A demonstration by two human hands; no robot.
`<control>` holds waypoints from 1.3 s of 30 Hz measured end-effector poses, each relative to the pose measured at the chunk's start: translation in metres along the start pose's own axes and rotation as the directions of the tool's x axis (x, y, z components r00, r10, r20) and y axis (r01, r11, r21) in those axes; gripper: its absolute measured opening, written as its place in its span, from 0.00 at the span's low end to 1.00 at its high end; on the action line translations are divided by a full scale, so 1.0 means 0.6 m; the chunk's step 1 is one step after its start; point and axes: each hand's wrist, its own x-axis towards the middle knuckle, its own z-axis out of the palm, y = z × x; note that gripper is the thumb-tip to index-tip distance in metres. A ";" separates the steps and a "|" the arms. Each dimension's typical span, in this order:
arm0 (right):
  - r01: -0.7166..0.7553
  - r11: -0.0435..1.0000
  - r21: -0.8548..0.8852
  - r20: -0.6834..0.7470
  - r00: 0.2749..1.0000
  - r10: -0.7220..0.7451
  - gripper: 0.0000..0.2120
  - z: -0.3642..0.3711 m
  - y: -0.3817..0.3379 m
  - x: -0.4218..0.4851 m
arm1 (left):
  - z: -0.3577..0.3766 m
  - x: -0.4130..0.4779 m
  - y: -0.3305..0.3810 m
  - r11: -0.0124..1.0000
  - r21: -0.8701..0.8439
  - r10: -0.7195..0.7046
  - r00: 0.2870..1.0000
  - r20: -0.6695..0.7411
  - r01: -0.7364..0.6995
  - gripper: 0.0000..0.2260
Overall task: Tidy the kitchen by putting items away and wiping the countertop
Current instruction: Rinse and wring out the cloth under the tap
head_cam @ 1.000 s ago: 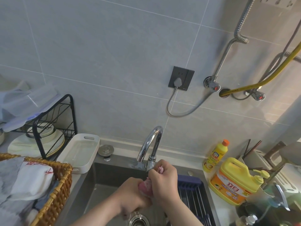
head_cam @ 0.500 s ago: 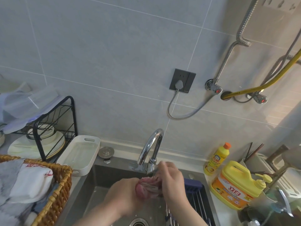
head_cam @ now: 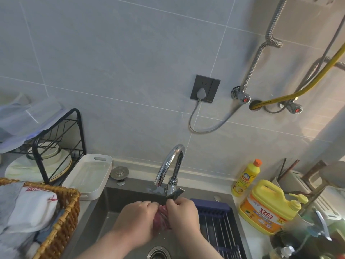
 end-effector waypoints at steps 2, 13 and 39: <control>0.150 0.988 -0.037 -0.071 0.986 -0.152 0.15 -0.005 0.001 -0.007 | -0.016 0.003 0.012 0.985 -0.099 -0.137 0.988 0.075 0.145 0.13; 0.697 0.717 -0.020 -0.119 0.710 -0.694 0.14 -0.028 0.011 0.006 | -0.064 0.022 0.013 0.493 -0.734 0.113 0.802 0.586 0.467 0.08; 0.401 0.894 0.201 0.415 0.791 -0.448 0.30 -0.114 0.001 -0.033 | -0.031 -0.033 -0.011 -0.235 -0.822 -0.089 0.830 0.550 0.519 0.17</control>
